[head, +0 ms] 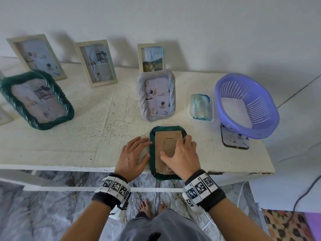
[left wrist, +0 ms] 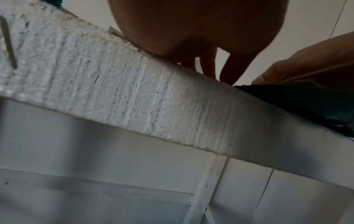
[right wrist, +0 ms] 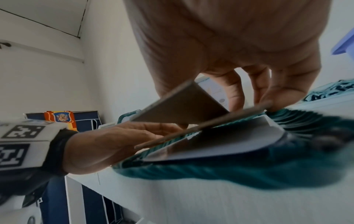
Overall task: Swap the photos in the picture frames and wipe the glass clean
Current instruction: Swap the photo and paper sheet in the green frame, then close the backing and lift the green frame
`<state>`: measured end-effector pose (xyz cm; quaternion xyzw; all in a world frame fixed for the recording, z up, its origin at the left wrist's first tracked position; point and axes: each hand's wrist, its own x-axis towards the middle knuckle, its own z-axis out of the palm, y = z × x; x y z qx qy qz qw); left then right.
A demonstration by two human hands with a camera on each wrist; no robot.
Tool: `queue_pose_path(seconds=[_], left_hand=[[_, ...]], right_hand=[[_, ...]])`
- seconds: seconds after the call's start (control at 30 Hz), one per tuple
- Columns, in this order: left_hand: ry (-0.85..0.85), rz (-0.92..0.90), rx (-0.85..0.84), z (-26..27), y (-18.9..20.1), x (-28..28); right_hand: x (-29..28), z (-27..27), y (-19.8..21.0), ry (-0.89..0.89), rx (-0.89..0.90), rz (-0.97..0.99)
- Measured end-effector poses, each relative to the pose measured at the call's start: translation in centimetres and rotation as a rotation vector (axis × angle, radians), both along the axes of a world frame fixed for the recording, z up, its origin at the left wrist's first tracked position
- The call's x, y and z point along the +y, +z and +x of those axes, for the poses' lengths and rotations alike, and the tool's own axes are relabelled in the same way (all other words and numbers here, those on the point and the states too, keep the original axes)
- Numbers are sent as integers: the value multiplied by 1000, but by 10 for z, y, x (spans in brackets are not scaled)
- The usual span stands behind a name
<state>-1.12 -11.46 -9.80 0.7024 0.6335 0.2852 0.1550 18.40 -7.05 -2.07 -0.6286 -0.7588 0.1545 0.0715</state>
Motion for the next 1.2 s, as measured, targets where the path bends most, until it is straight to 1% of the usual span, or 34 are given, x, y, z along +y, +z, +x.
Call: queue_pose_path(seconds=[0.2, 0.4, 0.57, 0.63, 0.7, 0.77, 0.87, 0.93, 1.07, 1.13, 1.2], left_hand=[[-1, 1, -3, 0, 1, 0], [-4, -4, 3, 1, 3, -1], [-72, 3, 38, 9, 10, 0], [-109, 22, 59, 15, 13, 1], [-142, 34, 88, 19, 14, 3], [-165, 40, 133, 22, 14, 4], [-182, 30, 165, 25, 15, 4], [-208, 25, 171, 26, 15, 4], [-249, 28, 179, 30, 16, 2], [-226, 36, 177, 32, 17, 2], [-208, 44, 184, 34, 17, 2]], right_hand=[[-4, -1, -7, -6, -6, -17], [-4, 0, -11, 13, -14, 19], [-4, 4, -15, 35, -21, 38], [-3, 9, -15, 38, 13, 9], [-3, 16, -12, 41, 84, -13], [-2, 28, -9, 60, 165, 29], [-2, 56, -12, 134, 236, 109], [-4, 75, -17, 192, 271, 87], [-23, 96, -22, 322, 261, 47], [-33, 97, -26, 327, 231, 56], [-39, 95, -28, 295, 214, 77]])
